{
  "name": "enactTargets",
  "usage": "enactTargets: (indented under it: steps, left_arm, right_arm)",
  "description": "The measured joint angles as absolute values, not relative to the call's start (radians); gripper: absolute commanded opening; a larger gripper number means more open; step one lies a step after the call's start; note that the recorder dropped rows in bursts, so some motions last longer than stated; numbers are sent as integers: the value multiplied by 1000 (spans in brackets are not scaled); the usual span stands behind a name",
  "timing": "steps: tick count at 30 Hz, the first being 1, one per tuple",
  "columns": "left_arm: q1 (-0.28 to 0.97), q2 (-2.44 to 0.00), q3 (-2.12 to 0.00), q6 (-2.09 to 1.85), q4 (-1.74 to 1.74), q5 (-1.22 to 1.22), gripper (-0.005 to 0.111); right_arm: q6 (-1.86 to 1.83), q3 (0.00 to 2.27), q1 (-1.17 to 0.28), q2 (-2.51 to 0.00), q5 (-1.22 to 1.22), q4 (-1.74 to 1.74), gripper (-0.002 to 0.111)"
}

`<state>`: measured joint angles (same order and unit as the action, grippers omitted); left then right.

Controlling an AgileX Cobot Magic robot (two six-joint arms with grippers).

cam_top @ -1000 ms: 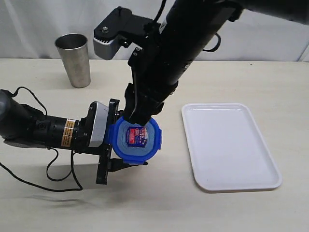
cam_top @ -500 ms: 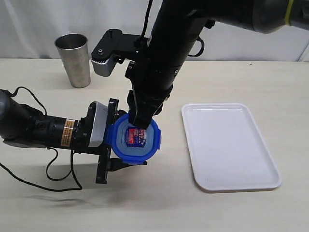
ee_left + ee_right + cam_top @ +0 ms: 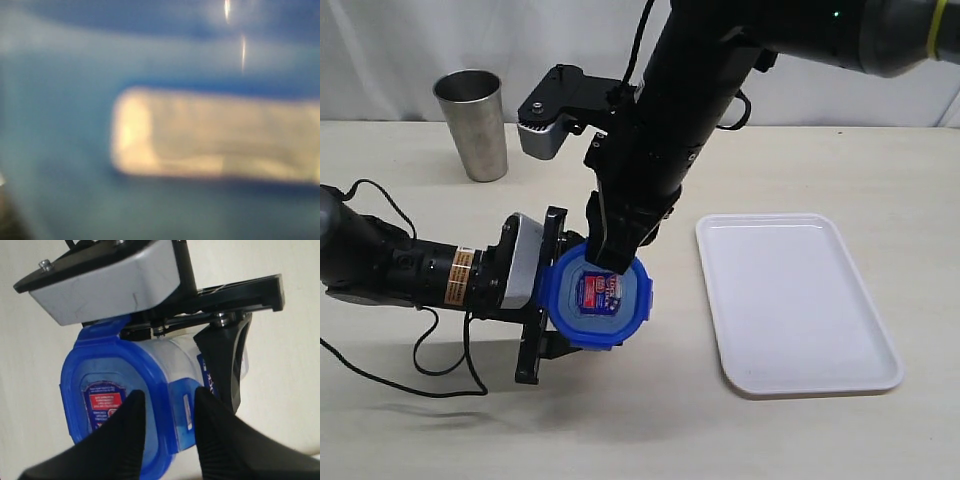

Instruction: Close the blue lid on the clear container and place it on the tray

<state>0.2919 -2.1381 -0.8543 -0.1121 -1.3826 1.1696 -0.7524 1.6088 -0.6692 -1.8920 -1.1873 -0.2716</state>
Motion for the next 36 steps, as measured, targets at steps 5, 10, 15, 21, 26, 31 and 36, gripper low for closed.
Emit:
enactTargets:
  steps: [5, 10, 15, 21, 26, 31, 36]
  left_arm:
    - [292, -2138, -854, -108, -1388, 1170, 0]
    - [292, -2138, -854, -104, -1406, 1172, 0]
    - [291, -2138, -854, -93, -1414, 1170, 0]
    - [291, -2138, -854, 31, -1362, 1164, 0]
    - [279, -2138, -854, 152, -1301, 1160, 0]
    - [279, -2138, -854, 262, -1264, 1157, 0]
    - [279, -2138, -854, 287, -1257, 1157, 0]
  right_arm:
    - [-753, 1604, -669, -1891, -1185, -287, 27]
    - [-747, 1604, -667, -1908, -1202, -314, 27]
    - [-741, 1606, -667, -1916, -1214, -322, 27]
    - [-643, 1644, -671, -1906, -1208, -208, 27]
    - [-591, 1657, -678, -1874, -1125, -106, 28]
    - [-514, 1644, -678, -1855, -1109, 6, 28]
    - [-381, 1637, -678, -1839, -1109, 50, 27]
